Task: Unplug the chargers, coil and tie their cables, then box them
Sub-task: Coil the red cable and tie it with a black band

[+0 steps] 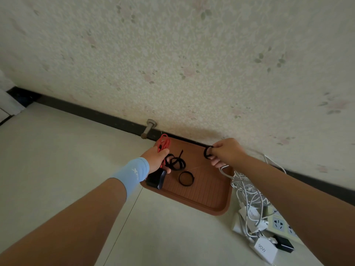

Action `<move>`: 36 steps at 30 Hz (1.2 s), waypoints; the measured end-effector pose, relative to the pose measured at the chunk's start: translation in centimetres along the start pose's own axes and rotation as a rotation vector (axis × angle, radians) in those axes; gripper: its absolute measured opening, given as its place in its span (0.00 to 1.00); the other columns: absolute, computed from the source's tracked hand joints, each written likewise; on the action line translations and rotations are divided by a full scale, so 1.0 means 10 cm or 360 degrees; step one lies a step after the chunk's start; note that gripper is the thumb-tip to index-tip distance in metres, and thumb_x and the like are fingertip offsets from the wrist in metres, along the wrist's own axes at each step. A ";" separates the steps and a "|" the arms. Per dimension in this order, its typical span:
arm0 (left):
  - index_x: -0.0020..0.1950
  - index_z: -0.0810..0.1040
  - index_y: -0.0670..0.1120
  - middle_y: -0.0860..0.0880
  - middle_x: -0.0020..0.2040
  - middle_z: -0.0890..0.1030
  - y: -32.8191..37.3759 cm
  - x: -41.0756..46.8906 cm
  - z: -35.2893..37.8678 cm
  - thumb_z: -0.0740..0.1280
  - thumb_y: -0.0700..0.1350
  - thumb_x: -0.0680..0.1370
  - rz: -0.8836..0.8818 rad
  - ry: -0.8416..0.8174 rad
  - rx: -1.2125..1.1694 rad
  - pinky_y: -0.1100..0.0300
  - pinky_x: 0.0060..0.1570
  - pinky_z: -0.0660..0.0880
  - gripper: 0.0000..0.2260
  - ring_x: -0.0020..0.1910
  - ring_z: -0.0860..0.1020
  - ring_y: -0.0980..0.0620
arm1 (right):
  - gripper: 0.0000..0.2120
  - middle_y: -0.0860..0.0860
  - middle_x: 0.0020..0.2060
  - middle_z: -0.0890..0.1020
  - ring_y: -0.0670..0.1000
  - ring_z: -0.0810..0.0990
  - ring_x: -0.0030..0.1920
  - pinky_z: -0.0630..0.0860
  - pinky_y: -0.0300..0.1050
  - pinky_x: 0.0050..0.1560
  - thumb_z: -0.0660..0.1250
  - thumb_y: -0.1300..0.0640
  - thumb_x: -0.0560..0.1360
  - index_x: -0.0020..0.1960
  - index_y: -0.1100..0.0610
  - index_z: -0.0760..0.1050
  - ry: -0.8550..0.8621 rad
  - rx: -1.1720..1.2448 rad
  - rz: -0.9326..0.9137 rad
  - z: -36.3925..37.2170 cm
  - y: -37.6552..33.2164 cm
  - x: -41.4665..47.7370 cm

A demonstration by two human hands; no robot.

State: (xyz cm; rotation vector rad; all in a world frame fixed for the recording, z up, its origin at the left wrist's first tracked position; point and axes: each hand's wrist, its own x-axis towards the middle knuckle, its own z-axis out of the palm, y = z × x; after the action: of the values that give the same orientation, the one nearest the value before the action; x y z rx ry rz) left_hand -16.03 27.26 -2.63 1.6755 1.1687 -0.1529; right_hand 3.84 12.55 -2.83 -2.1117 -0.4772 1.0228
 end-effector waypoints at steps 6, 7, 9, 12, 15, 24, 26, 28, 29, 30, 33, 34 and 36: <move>0.66 0.70 0.47 0.41 0.47 0.82 0.24 -0.14 0.05 0.56 0.50 0.84 0.0218 -0.0081 0.0029 0.72 0.32 0.70 0.13 0.37 0.84 0.45 | 0.10 0.53 0.34 0.86 0.51 0.83 0.29 0.80 0.43 0.31 0.75 0.55 0.73 0.45 0.62 0.84 -0.0105 -0.0139 0.0026 0.00 -0.11 -0.02; 0.64 0.72 0.47 0.43 0.44 0.82 0.25 -0.14 0.05 0.57 0.51 0.84 0.0247 -0.0064 -0.0004 0.69 0.35 0.70 0.13 0.37 0.84 0.45 | 0.10 0.53 0.37 0.86 0.51 0.84 0.32 0.80 0.42 0.31 0.75 0.54 0.73 0.46 0.62 0.83 -0.0153 -0.0125 0.0018 0.01 -0.12 -0.02; 0.59 0.75 0.50 0.48 0.49 0.85 0.29 -0.16 0.06 0.59 0.51 0.83 0.0299 -0.0114 -0.0175 0.62 0.45 0.74 0.09 0.34 0.83 0.46 | 0.11 0.55 0.42 0.87 0.52 0.86 0.36 0.80 0.43 0.32 0.75 0.54 0.74 0.47 0.62 0.82 -0.0265 -0.0073 0.0000 0.02 -0.15 -0.03; 0.54 0.75 0.52 0.48 0.57 0.84 0.35 -0.17 0.14 0.59 0.51 0.83 0.0279 -0.0276 -0.0481 0.49 0.58 0.78 0.07 0.33 0.81 0.47 | 0.10 0.56 0.44 0.87 0.52 0.85 0.36 0.79 0.43 0.32 0.74 0.54 0.75 0.47 0.62 0.82 -0.0418 0.0016 -0.0067 0.05 -0.22 -0.06; 0.58 0.78 0.48 0.45 0.53 0.85 0.39 -0.13 0.20 0.59 0.54 0.83 0.0279 -0.0284 -0.0343 0.51 0.58 0.77 0.13 0.35 0.83 0.46 | 0.13 0.57 0.46 0.87 0.53 0.85 0.39 0.79 0.43 0.34 0.73 0.53 0.77 0.51 0.63 0.82 -0.0612 0.0142 -0.0131 0.06 -0.30 -0.11; 0.54 0.73 0.43 0.49 0.41 0.79 0.62 -0.52 -0.07 0.62 0.49 0.83 0.0268 -0.0543 -0.0543 0.42 0.57 0.76 0.09 0.30 0.77 0.48 | 0.18 0.55 0.32 0.76 0.52 0.78 0.32 0.77 0.46 0.36 0.65 0.46 0.81 0.39 0.58 0.71 -0.0709 0.0265 -0.0155 -0.23 -0.69 -0.63; 0.52 0.73 0.43 0.49 0.40 0.79 0.75 -0.72 -0.15 0.62 0.49 0.83 0.0317 -0.0594 -0.0512 0.43 0.53 0.77 0.09 0.29 0.77 0.48 | 0.17 0.54 0.29 0.72 0.52 0.76 0.30 0.77 0.47 0.39 0.62 0.49 0.83 0.40 0.59 0.71 -0.0795 0.0242 -0.0166 -0.39 -0.78 -0.87; 0.51 0.72 0.43 0.46 0.40 0.80 0.93 -0.95 -0.23 0.61 0.49 0.83 0.0401 -0.0625 -0.0391 0.45 0.50 0.77 0.10 0.30 0.77 0.46 | 0.17 0.54 0.29 0.74 0.52 0.79 0.32 0.79 0.49 0.45 0.61 0.54 0.84 0.49 0.69 0.76 -0.0930 0.0117 -0.0169 -0.56 -0.88 -1.15; 0.50 0.72 0.42 0.44 0.40 0.81 1.03 -1.08 -0.26 0.61 0.49 0.83 0.0443 -0.0643 -0.0317 0.46 0.49 0.78 0.10 0.31 0.78 0.46 | 0.18 0.53 0.29 0.77 0.52 0.81 0.34 0.80 0.50 0.50 0.61 0.56 0.84 0.57 0.74 0.74 -0.1006 0.0062 -0.0174 -0.64 -0.93 -1.29; 0.50 0.73 0.42 0.43 0.41 0.81 1.14 -1.23 -0.29 0.61 0.49 0.83 0.0485 -0.0663 -0.0252 0.47 0.47 0.78 0.10 0.31 0.78 0.45 | 0.18 0.53 0.30 0.79 0.52 0.83 0.36 0.80 0.51 0.54 0.60 0.59 0.84 0.63 0.76 0.71 -0.1068 0.0020 -0.0189 -0.72 -0.99 -1.44; 0.50 0.72 0.42 0.47 0.37 0.81 1.47 -1.67 -0.35 0.60 0.47 0.84 0.0608 -0.0664 -0.0173 0.55 0.38 0.78 0.09 0.30 0.79 0.47 | 0.13 0.55 0.37 0.85 0.54 0.85 0.43 0.79 0.53 0.56 0.59 0.65 0.83 0.61 0.74 0.74 -0.1102 -0.0045 -0.0245 -0.93 -1.18 -1.85; 0.52 0.72 0.42 0.46 0.38 0.82 1.56 -1.80 -0.36 0.60 0.47 0.84 0.0637 -0.0641 -0.0178 0.56 0.36 0.78 0.09 0.30 0.80 0.48 | 0.10 0.55 0.39 0.86 0.54 0.85 0.43 0.79 0.49 0.51 0.59 0.66 0.83 0.58 0.70 0.76 -0.1042 -0.0041 -0.0251 -0.98 -1.24 -1.97; 0.54 0.72 0.42 0.46 0.37 0.83 1.75 -2.14 -0.40 0.59 0.48 0.84 0.0693 -0.0584 -0.0206 0.56 0.36 0.78 0.09 0.31 0.80 0.48 | 0.09 0.54 0.36 0.85 0.52 0.82 0.36 0.74 0.42 0.38 0.60 0.67 0.82 0.55 0.65 0.79 -0.0761 -0.0027 -0.0287 -1.11 -1.37 -2.30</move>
State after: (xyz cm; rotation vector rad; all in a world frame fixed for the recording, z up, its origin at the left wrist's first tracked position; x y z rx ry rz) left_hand -15.66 17.54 23.58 1.6604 0.5164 -0.1022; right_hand -1.74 2.97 23.98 -1.7897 -0.8919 1.4198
